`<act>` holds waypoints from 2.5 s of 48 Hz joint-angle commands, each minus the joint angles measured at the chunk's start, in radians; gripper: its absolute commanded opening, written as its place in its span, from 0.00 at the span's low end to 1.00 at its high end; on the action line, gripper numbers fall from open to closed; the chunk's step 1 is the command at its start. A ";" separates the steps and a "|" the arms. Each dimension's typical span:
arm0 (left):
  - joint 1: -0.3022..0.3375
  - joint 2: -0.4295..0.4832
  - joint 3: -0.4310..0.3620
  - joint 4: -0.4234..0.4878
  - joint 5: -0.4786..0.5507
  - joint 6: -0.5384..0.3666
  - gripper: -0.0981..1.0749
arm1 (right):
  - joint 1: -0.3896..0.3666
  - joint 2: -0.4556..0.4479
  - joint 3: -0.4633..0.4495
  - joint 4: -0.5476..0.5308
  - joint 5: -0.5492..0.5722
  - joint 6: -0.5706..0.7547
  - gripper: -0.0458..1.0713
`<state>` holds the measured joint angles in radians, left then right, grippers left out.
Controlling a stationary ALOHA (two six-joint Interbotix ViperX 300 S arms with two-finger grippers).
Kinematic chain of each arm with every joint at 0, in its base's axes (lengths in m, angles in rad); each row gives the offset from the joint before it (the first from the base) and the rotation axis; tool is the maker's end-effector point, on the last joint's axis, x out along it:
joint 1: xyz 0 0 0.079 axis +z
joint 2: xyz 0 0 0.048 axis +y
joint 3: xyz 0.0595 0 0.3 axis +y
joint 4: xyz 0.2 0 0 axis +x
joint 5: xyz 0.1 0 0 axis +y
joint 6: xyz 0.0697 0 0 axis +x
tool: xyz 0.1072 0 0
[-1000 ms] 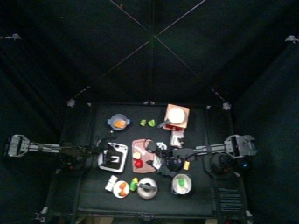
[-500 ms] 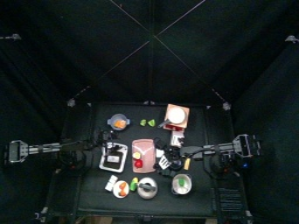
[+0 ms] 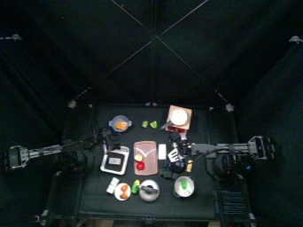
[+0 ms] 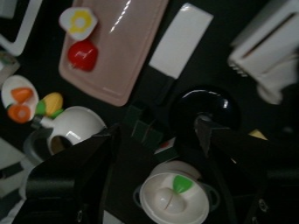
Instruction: Grab egg block
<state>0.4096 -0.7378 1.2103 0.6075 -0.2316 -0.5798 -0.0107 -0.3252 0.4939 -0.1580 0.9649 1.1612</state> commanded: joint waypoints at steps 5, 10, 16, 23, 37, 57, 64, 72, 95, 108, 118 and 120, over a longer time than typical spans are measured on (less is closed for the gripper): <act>0.003 0.000 -0.003 -0.015 -0.009 0.000 0.88 | 0.098 -0.107 0.025 -0.140 0.103 0.221 0.92; 0.003 0.000 -0.002 -0.028 -0.009 0.002 0.88 | 0.166 -0.153 0.078 -0.206 0.173 0.370 0.92; 0.003 0.000 0.002 -0.028 -0.009 0.002 0.88 | 0.232 -0.187 0.155 -0.247 0.209 0.528 0.92; 0.003 0.002 0.008 -0.031 -0.009 0.002 0.88 | 0.293 -0.183 0.236 -0.253 0.202 0.655 0.92; 0.005 0.000 0.015 -0.034 -0.008 0.002 0.88 | 0.308 -0.109 0.368 -0.247 0.098 0.764 0.92; 0.009 0.000 0.025 -0.049 -0.003 0.002 0.88 | 0.299 -0.018 0.479 -0.247 -0.097 0.847 0.92; 0.009 0.000 0.026 -0.052 -0.003 0.003 0.88 | 0.298 -0.005 0.515 -0.258 -0.133 0.893 0.92; 0.011 0.000 0.026 -0.052 -0.002 0.003 0.88 | 0.288 0.015 0.532 -0.258 -0.166 0.900 0.92; 0.011 0.000 0.029 -0.052 0.000 0.003 0.88 | 0.255 0.078 0.546 -0.253 -0.206 0.899 0.92; 0.011 0.000 0.028 -0.052 -0.002 0.003 0.88 | 0.244 0.080 0.558 -0.252 -0.210 0.899 0.92; 0.011 0.000 0.029 -0.052 0.000 0.003 0.88 | 0.242 0.080 0.565 -0.242 -0.210 0.899 0.91; 0.011 0.000 0.029 -0.051 0.000 0.003 0.88 | 0.242 0.080 0.565 -0.239 -0.209 0.897 0.91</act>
<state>0.4172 -0.7378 1.2517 0.5568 -0.2286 -0.5783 0.2362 -0.2378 1.0646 -0.4004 0.7547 2.0586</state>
